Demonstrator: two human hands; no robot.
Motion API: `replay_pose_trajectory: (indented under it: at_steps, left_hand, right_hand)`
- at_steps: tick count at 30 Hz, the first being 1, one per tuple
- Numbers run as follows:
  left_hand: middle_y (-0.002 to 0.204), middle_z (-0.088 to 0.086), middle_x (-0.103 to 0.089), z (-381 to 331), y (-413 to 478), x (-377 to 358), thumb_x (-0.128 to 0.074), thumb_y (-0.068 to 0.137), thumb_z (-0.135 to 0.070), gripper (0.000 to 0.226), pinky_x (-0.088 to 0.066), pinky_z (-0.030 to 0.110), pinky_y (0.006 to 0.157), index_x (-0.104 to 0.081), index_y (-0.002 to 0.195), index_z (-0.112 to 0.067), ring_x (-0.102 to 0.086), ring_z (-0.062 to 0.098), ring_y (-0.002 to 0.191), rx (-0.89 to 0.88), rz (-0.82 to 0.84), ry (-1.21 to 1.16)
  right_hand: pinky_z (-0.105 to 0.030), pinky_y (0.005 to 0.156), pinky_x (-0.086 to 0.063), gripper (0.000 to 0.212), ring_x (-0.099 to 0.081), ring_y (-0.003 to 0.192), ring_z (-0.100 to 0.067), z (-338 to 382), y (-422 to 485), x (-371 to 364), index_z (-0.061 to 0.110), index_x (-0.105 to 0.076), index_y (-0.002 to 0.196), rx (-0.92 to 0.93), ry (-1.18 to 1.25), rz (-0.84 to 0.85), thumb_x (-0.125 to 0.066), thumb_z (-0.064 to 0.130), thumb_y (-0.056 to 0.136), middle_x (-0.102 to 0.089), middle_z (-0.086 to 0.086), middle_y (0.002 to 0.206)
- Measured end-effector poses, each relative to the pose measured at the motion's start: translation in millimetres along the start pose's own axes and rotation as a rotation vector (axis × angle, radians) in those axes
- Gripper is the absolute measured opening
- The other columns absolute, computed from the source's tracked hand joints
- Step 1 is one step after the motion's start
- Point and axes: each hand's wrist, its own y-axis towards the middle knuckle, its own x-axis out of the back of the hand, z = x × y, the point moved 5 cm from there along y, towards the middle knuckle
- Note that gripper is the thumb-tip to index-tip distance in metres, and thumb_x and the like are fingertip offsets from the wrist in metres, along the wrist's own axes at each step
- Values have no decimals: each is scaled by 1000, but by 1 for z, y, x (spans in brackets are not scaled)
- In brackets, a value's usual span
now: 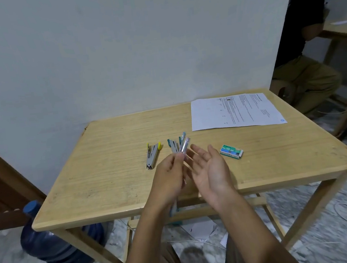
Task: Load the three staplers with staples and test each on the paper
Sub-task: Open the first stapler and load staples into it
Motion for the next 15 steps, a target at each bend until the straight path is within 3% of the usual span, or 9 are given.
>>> replay_pose_trajectory:
  at_steps: [2, 4, 7, 9, 11, 13, 15]
  left_hand:
    - [90, 3, -71, -9, 5, 0, -44, 103, -30, 30, -43, 15, 62, -67, 112, -14, -64, 19, 80, -187, -2, 472]
    - [113, 7, -71, -15, 8, -4, -41, 102, -31, 34, -48, 23, 75, -62, 127, -19, -65, 22, 99, -262, 24, 694]
    - [114, 3, -70, -25, 10, -3, -43, 103, -28, 33, -45, 18, 77, -60, 130, -18, -64, 14, 96, -295, -3, 692]
    - [100, -4, -69, -27, 12, 0, -44, 103, -24, 29, -39, 6, 67, -63, 123, -17, -59, -1, 80, -310, -23, 651]
    - [85, -13, -64, -29, 10, 1, -44, 103, -23, 26, -39, 4, 63, -65, 118, -16, -55, -6, 73, -306, -42, 617]
    - [86, -15, -64, -28, 7, -1, -44, 103, -25, 29, -42, 8, 65, -63, 122, -17, -58, -1, 75, -324, -55, 627]
    - [98, -6, -69, -27, 6, -4, -42, 102, -29, 33, -51, 28, 74, -58, 130, -22, -63, 11, 85, -358, -48, 733]
  right_hand:
    - [-40, 98, -50, 47, -67, 106, -26, -6, 5, -4, 6, -67, 111, -156, 215, 2, -31, 37, 106, -73, -14, 108]
    - [-35, 82, -57, 51, -71, 93, -24, -9, 8, -9, 6, -68, 106, -218, 348, -11, -28, 37, 107, -76, -13, 97]
    - [-27, 58, -61, 43, -72, 67, -20, -12, 11, -10, 3, -67, 107, -236, 443, -28, -32, 29, 107, -74, -13, 90]
    - [-28, 59, -60, 39, -71, 62, -21, -13, 11, -9, 2, -66, 106, -228, 496, -27, -35, 26, 106, -73, -15, 85]
    - [-29, 58, -60, 39, -71, 60, -23, -12, 11, -8, 1, -65, 100, -212, 528, -23, -35, 25, 106, -73, -16, 78]
    - [-27, 53, -60, 39, -71, 56, -22, -11, 10, -9, 1, -65, 100, -200, 534, -23, -35, 26, 106, -74, -17, 76]
    - [-26, 51, -59, 39, -72, 60, -22, -10, 11, -10, 0, -65, 104, -199, 527, -19, -35, 25, 106, -74, -17, 84]
